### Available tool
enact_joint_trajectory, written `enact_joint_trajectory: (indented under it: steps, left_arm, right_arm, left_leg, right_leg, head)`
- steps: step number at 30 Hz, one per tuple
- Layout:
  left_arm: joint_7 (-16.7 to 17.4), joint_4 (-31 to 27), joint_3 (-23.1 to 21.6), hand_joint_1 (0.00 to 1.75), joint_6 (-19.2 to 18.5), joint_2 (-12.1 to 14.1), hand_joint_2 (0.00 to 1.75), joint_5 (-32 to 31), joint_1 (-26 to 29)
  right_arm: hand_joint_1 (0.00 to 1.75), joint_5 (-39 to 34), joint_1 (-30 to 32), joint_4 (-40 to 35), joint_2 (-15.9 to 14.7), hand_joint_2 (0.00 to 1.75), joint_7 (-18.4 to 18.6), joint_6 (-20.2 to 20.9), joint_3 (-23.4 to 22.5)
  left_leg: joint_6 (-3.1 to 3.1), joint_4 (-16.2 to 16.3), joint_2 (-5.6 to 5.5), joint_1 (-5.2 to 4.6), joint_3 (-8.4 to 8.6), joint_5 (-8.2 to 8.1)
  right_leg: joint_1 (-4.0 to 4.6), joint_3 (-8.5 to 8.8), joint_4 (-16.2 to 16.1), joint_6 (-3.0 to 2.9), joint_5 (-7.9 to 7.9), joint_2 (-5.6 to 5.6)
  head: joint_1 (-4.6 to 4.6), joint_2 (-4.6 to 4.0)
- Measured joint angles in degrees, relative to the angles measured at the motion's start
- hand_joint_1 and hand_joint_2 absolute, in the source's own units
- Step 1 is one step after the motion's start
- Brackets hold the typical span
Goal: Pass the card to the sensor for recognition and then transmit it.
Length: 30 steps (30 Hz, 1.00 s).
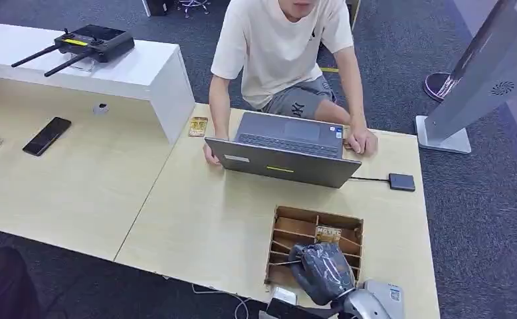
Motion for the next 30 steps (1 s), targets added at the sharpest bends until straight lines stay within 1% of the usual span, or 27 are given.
enact_joint_trajectory:
  steps: [4,8,10,12,13,14,16,18,19,20,21,26,30]
  left_arm:
    - [-0.3,0.0,0.0,0.00,0.0,-0.1,0.00,0.5,0.0]
    - [-0.7,0.0,0.1,0.00,0.0,-0.2,0.00,1.1,0.0]
    - [-0.7,0.0,0.2,0.00,-0.1,-0.2,0.00,1.5,0.0]
    - [-0.7,0.0,0.3,0.00,-0.1,-0.2,0.00,1.7,0.0]
    - [-0.7,0.0,0.3,0.00,-0.2,-0.2,0.00,1.9,0.0]
    - [-0.7,0.0,0.4,0.00,-0.2,-0.2,0.00,2.1,0.0]
    - [-0.8,0.0,0.6,0.00,-0.4,-0.2,0.00,2.4,0.1]
    - [-0.9,0.0,1.0,0.00,-0.4,-0.2,0.00,2.6,0.1]
    - [-0.9,0.0,1.1,0.00,-0.4,-0.2,0.00,2.7,0.1]
    - [-1.0,0.0,1.2,0.00,-0.5,-0.2,0.00,2.8,0.1]
    - [-1.0,0.0,1.3,0.00,-0.5,-0.2,0.00,2.9,0.1]
    - [-1.8,0.0,1.4,0.00,-0.4,-0.3,0.00,3.0,0.4]
    - [-2.9,0.0,1.3,0.00,-0.1,-0.9,0.00,2.4,0.9]
  right_arm:
    - [1.75,-5.7,-0.1,-3.5,0.5,1.75,0.5,3.2,-2.5]
    - [1.73,-14.9,-0.6,-7.5,1.2,1.75,0.6,7.2,-6.2]
    - [1.75,-18.5,-1.1,-9.2,1.5,1.75,0.8,8.7,-8.1]
    - [1.71,-21.7,-1.7,-10.5,1.7,1.75,1.0,10.1,-9.8]
    - [1.71,-23.4,-2.0,-11.1,1.7,1.75,1.0,10.9,-10.5]
    - [1.75,-25.5,-2.3,-11.5,1.7,1.75,1.0,11.8,-11.3]
    - [1.75,-28.5,-2.9,-12.2,1.8,1.75,0.9,13.0,-12.7]
    - [1.75,-30.7,-3.6,-12.8,1.8,1.75,0.5,13.8,-14.0]
    - [1.71,-31.6,-3.9,-13.0,1.8,1.75,0.2,14.0,-14.5]
    - [1.75,-32.5,-4.0,-13.2,1.8,1.75,0.0,14.2,-14.9]
    - [1.75,-33.3,-4.2,-13.5,1.8,1.75,-0.2,14.3,-15.4]
    - [1.75,-36.4,-4.8,-15.1,1.9,1.75,-2.1,14.1,-17.2]
    - [1.75,-38.4,-5.8,-16.6,2.9,1.75,-3.4,13.9,-18.2]
  left_leg:
    - [0.00,0.0,-0.01,0.00,0.00,0.00]
    - [0.00,0.0,0.00,0.01,0.00,0.00]
    - [0.00,0.0,-0.01,0.01,-0.01,0.00]
    - [0.00,0.0,-0.01,0.00,-0.01,0.00]
    - [0.00,0.0,-0.01,0.00,-0.01,0.00]
    - [0.00,0.0,-0.01,0.00,-0.01,0.00]
    - [0.00,0.0,-0.01,0.00,-0.01,0.00]
    - [0.00,0.0,-0.01,0.00,-0.01,0.00]
    - [0.00,0.0,-0.01,0.00,-0.01,0.00]
    - [0.00,0.0,-0.01,0.00,-0.01,0.00]
    - [0.00,0.0,-0.02,0.00,-0.01,0.00]
    - [0.00,0.0,-0.02,0.00,-0.02,0.00]
    - [0.00,0.0,0.00,0.01,-0.02,0.00]
  right_leg:
    - [0.00,0.00,0.0,0.00,0.00,-0.01]
    - [0.00,-0.01,0.0,0.00,0.00,0.00]
    - [0.01,-0.01,0.0,0.00,0.00,-0.01]
    - [0.00,-0.01,0.0,0.00,0.00,-0.01]
    - [0.00,0.00,0.0,0.00,0.00,-0.01]
    - [0.00,0.00,0.0,0.00,0.00,-0.01]
    - [0.00,0.00,0.0,0.00,0.00,-0.01]
    - [0.00,0.00,0.0,0.00,0.00,-0.01]
    - [0.00,0.00,0.0,0.00,0.00,-0.01]
    - [0.00,-0.01,0.0,0.00,0.00,-0.01]
    - [0.00,-0.01,0.0,0.00,0.00,-0.01]
    - [0.00,-0.01,0.0,0.00,0.00,-0.01]
    - [0.01,-0.01,0.0,0.00,0.00,0.00]
  head:
    - [0.00,0.00]
    - [0.00,0.00]
    - [0.00,0.00]
    - [-0.02,0.00]
    - [-0.02,0.00]
    - [0.00,0.00]
    - [-0.02,0.00]
    - [0.00,0.00]
    - [0.00,0.00]
    - [0.00,0.00]
    - [-0.02,0.00]
    - [0.00,0.00]
    - [0.00,0.00]
